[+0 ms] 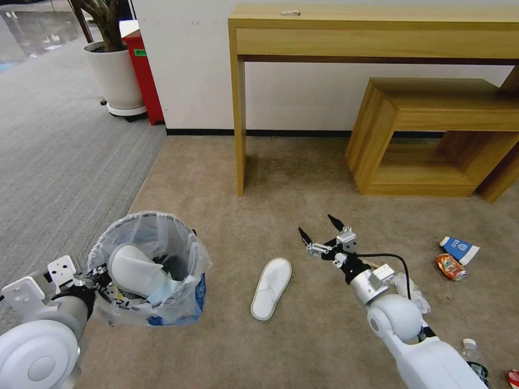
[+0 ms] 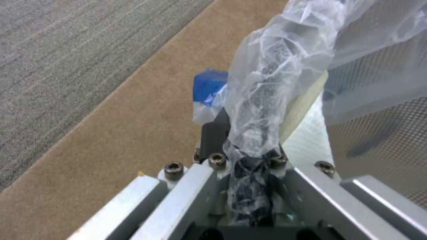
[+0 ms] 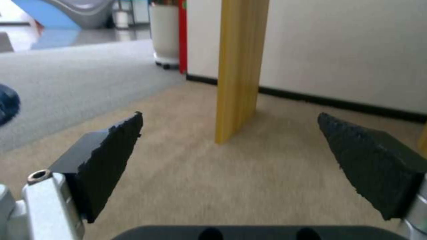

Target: Pick up the trash bin and place the garbage on the floor into it.

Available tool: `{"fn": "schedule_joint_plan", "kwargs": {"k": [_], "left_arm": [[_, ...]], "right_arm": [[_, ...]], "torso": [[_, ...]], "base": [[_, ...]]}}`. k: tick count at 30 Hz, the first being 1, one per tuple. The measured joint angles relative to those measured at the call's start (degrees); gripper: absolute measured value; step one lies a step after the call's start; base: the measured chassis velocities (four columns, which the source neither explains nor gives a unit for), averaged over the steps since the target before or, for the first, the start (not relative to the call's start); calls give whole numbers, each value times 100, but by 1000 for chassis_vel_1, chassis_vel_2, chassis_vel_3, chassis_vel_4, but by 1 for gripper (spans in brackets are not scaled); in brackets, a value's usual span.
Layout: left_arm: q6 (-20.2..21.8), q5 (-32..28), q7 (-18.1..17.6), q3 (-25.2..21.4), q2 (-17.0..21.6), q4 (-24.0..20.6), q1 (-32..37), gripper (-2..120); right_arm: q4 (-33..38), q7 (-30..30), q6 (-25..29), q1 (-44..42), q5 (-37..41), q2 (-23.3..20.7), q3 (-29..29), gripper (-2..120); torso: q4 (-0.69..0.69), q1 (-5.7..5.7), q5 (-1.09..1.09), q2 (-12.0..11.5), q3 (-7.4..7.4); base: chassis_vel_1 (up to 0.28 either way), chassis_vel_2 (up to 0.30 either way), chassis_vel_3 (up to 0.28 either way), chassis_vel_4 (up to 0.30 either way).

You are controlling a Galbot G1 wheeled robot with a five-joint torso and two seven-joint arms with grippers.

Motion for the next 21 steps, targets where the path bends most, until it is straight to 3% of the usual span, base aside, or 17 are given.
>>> {"fn": "schedule_joint_plan", "kwargs": {"k": [21], "left_arm": [[0, -13, 74, 25, -19, 8, -46, 1]], "right_arm": [[-161, 75, -9, -21, 22, 89, -71, 100]], "torso": [[0, 0, 0, 0, 0]], "base": [[0, 0, 0, 0]]}}
